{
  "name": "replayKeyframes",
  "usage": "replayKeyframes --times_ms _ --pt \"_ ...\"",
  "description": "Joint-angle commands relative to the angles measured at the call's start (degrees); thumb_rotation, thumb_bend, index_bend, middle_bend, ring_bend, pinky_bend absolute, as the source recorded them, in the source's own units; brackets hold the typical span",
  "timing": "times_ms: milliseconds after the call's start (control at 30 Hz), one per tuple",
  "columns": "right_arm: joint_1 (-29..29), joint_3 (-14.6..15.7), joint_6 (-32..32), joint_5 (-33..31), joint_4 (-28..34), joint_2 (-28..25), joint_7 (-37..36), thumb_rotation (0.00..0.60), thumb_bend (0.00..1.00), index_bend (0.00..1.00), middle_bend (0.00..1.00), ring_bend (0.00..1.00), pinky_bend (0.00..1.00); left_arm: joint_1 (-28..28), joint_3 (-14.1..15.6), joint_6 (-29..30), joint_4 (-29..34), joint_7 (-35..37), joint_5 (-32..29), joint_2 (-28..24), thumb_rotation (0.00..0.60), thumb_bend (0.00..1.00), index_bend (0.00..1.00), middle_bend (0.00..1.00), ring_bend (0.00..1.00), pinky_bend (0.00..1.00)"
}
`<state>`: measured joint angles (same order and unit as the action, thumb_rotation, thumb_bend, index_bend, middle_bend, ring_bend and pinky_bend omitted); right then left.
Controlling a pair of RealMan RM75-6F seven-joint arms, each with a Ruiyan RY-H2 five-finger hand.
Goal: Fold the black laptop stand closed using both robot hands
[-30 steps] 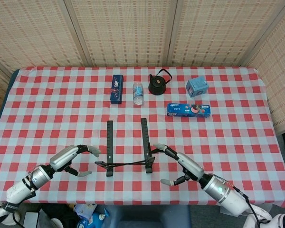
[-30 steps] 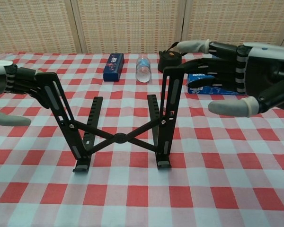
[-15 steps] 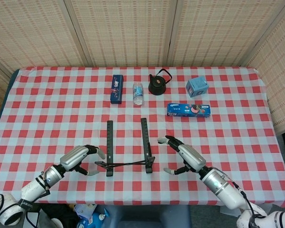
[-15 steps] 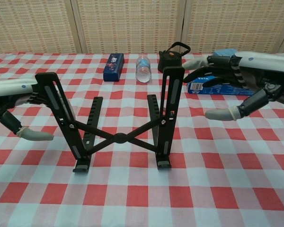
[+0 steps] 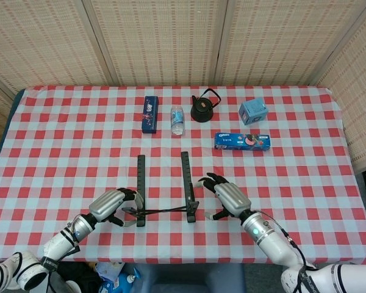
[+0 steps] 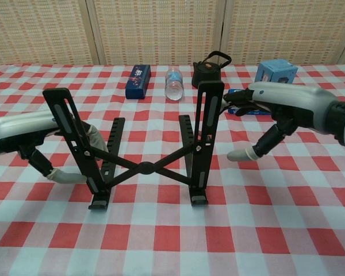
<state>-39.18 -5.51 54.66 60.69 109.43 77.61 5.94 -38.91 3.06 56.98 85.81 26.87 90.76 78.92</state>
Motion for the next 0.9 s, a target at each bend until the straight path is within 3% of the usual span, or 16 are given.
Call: replayKeyframes --times_ms 33,300,467,667,900 --pt "-0.8 -0.9 -0.4 -1.5 0.3 0.7 1.3 0.6 0.2 0.22 0.16 0.0 0.07 0.3 -0.3 0.0 -0.4 -0.5 -0.6 1.0 0.562 0.22 0.48 0.34 0.29 0.25" --pt "-1.9 -2.2 -0.4 -4.3 0.7 1.0 3.7 0.6 0.2 0.22 0.16 0.0 0.07 1.5 -1.3 1.1 -1.7 -4.7 -2.2 3.5 0.567 0.22 0.56 0.34 0.29 0.25" --pt "-2.0 -2.5 -0.7 -5.0 0.8 0.7 3.6 0.6 0.2 0.22 0.16 0.0 0.07 2.4 -1.6 1.4 -1.0 -6.1 -3.6 4.0 0.526 0.22 0.59 0.35 0.31 0.25" --pt "-1.9 -2.5 -0.7 -4.8 0.9 0.5 3.4 0.6 0.2 0.22 0.16 0.0 0.07 2.6 -2.1 0.9 -1.0 -5.9 -4.3 4.5 0.525 0.22 0.57 0.35 0.31 0.25" --pt "-2.2 -2.3 -0.5 -5.1 0.3 1.3 4.5 0.6 0.2 0.22 0.16 0.0 0.07 2.4 -2.3 0.1 -1.2 -5.5 -4.5 4.4 0.594 0.28 0.61 0.35 0.31 0.25"
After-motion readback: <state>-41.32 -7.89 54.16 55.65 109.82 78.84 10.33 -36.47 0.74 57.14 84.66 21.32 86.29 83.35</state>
